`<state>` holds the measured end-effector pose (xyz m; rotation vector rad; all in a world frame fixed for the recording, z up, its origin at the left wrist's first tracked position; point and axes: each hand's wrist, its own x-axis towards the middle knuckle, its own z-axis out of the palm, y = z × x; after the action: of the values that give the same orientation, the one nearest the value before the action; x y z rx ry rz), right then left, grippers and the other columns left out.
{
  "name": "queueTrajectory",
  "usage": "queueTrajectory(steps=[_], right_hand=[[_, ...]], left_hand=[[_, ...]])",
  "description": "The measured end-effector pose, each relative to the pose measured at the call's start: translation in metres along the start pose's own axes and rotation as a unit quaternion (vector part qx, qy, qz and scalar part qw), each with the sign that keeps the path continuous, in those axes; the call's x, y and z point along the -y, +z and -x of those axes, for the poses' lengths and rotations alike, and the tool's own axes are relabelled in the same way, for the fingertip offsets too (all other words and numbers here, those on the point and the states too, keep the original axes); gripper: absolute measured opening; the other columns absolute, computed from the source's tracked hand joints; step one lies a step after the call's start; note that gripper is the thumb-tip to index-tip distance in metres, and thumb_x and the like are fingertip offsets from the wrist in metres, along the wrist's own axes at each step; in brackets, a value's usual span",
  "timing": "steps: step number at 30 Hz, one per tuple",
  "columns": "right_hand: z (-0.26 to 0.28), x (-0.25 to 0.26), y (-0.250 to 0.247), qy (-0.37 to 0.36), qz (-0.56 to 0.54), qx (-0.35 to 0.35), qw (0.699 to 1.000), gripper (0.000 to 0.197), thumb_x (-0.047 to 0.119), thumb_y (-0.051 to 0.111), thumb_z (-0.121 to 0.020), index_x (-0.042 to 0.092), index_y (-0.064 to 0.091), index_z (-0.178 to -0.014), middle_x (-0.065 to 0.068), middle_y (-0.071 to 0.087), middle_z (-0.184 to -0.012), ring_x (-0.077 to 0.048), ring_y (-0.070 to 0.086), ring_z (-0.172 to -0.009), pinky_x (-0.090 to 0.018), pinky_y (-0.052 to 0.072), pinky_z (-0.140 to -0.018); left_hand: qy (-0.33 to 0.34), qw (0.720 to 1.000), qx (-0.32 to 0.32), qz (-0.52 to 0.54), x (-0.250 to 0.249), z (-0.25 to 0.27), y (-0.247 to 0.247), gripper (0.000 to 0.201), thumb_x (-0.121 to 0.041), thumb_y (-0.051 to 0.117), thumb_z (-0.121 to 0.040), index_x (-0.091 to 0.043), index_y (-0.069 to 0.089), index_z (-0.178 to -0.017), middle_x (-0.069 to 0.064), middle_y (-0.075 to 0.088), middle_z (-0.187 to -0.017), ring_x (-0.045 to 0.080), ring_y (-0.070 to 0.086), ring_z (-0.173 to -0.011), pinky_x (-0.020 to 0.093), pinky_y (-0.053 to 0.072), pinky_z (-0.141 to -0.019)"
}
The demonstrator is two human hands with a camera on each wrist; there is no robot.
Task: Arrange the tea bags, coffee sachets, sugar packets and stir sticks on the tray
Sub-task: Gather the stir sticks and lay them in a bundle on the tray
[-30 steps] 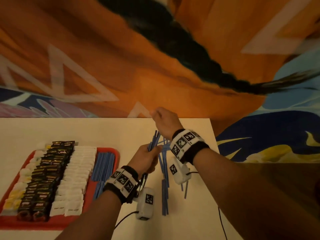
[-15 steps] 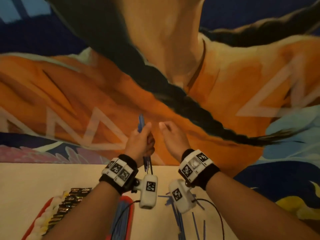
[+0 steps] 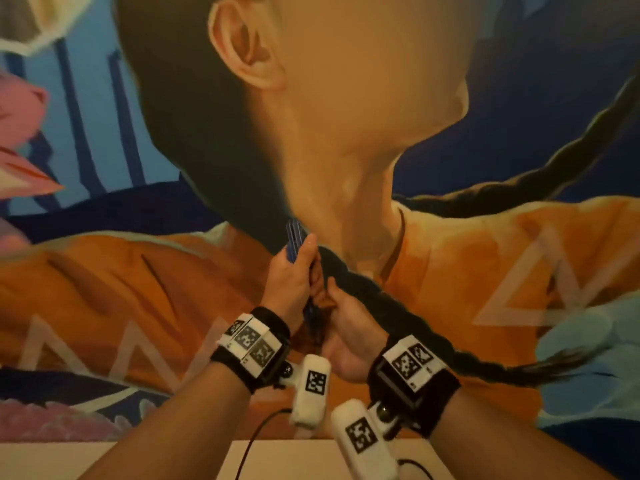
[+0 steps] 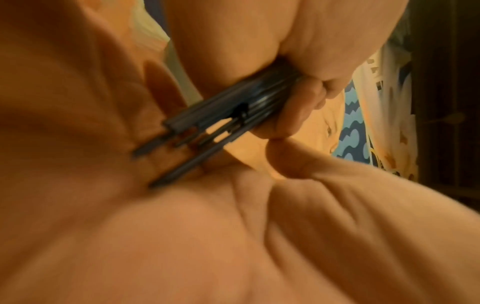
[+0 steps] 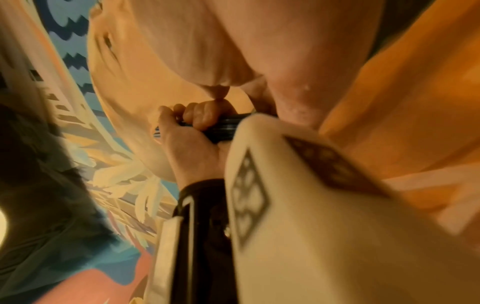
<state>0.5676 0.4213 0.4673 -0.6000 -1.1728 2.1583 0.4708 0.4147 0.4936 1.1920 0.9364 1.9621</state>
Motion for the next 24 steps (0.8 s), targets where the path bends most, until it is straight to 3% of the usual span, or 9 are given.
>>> queueTrajectory(steps=[2, 5, 9, 12, 14, 16, 19, 22, 24], right_hand=[[0.001, 0.011, 0.010, -0.007, -0.003, -0.018, 1.000, 0.065, 0.063, 0.026, -0.099, 0.015, 0.063, -0.122, -0.014, 0.070, -0.118, -0.029, 0.063, -0.115, -0.045, 0.047, -0.102], [0.004, 0.020, 0.023, -0.036, 0.006, -0.047, 0.998, 0.060, 0.063, 0.030, -0.098, 0.018, 0.068, -0.114, -0.011, 0.073, -0.109, -0.027, 0.066, -0.107, -0.042, 0.051, -0.091], [0.010, 0.023, 0.033, -0.058, 0.030, -0.038, 0.997, 0.058, 0.064, 0.033, -0.097, 0.023, 0.068, -0.116, -0.010, 0.072, -0.112, -0.028, 0.065, -0.111, -0.048, 0.047, -0.102], [0.015, 0.035, 0.037, -0.097, 0.156, -0.062, 0.981, 0.059, 0.068, 0.034, -0.094, 0.025, 0.066, -0.118, -0.008, 0.072, -0.110, -0.027, 0.067, -0.105, -0.046, 0.054, -0.088], [0.022, 0.055, 0.039, -0.156, 0.249, -0.091, 0.952, 0.057, 0.062, 0.032, -0.097, 0.020, 0.062, -0.120, -0.007, 0.070, -0.111, -0.022, 0.066, -0.102, -0.041, 0.054, -0.086], [0.030, 0.081, 0.043, -0.249, 0.281, -0.115, 0.920, 0.049, 0.052, 0.034, -0.101, 0.014, 0.060, -0.117, -0.008, 0.066, -0.115, -0.021, 0.064, -0.105, -0.040, 0.053, -0.094], [0.041, 0.112, 0.058, -0.373, 0.316, -0.153, 0.859, 0.037, 0.045, 0.039, -0.102, 0.016, 0.063, -0.106, -0.006, 0.065, -0.114, -0.019, 0.062, -0.107, -0.040, 0.049, -0.100], [0.034, 0.113, 0.078, -0.355, 0.422, -0.129, 0.824, 0.043, 0.056, 0.037, -0.098, 0.022, 0.064, -0.099, -0.005, 0.066, -0.107, -0.022, 0.061, -0.105, -0.048, 0.045, -0.103], [0.028, 0.110, 0.085, -0.347, 0.502, -0.103, 0.786, 0.056, 0.071, 0.036, -0.083, 0.024, 0.067, -0.081, -0.004, 0.068, -0.091, -0.027, 0.063, -0.094, -0.055, 0.046, -0.096]], left_hand=[[0.012, 1.000, 0.005, -0.011, -0.008, 0.001, 0.000, 0.030, -0.028, 0.052, -0.103, -0.014, 0.042, -0.079, 0.003, 0.031, -0.051, 0.017, 0.026, -0.038, 0.024, 0.023, -0.037], [0.017, 0.999, -0.001, -0.028, -0.018, 0.006, 0.001, 0.026, -0.027, 0.054, -0.102, -0.016, 0.046, -0.080, 0.000, 0.033, -0.051, 0.015, 0.028, -0.040, 0.026, 0.023, -0.040], [-0.003, 0.999, 0.003, -0.050, -0.030, 0.009, 0.003, 0.040, -0.032, 0.053, -0.102, -0.016, 0.041, -0.067, -0.001, 0.033, -0.048, 0.016, 0.030, -0.039, 0.026, 0.026, -0.040], [-0.002, 0.994, 0.032, -0.105, -0.047, 0.011, 0.000, 0.031, -0.033, 0.057, -0.100, -0.013, 0.057, -0.076, 0.002, 0.056, -0.059, 0.019, 0.056, -0.053, 0.032, 0.049, -0.051], [0.032, 0.979, 0.076, -0.188, -0.058, 0.007, -0.008, 0.030, -0.030, 0.060, -0.099, -0.010, 0.060, -0.076, -0.005, 0.058, -0.055, 0.010, 0.056, -0.048, 0.028, 0.048, -0.048], [0.099, 0.918, 0.103, -0.371, -0.070, -0.003, -0.018, 0.038, -0.034, 0.065, -0.096, -0.009, 0.058, -0.068, -0.004, 0.053, -0.052, 0.008, 0.046, -0.045, 0.027, 0.037, -0.048], [0.142, 0.783, 0.136, -0.591, -0.092, -0.014, -0.020, 0.036, -0.040, 0.064, -0.095, -0.009, 0.063, -0.076, 0.009, 0.063, -0.072, 0.020, 0.058, -0.061, 0.033, 0.046, -0.059], [0.176, 0.660, 0.160, -0.712, -0.115, -0.017, -0.004, 0.025, -0.035, 0.056, -0.098, -0.013, 0.067, -0.094, 0.007, 0.065, -0.088, 0.023, 0.062, -0.074, 0.033, 0.050, -0.065], [0.189, 0.612, 0.159, -0.751, -0.130, -0.022, 0.003, 0.022, -0.027, 0.053, -0.097, -0.015, 0.066, -0.111, 0.009, 0.065, -0.101, 0.022, 0.055, -0.076, 0.032, 0.047, -0.068]])
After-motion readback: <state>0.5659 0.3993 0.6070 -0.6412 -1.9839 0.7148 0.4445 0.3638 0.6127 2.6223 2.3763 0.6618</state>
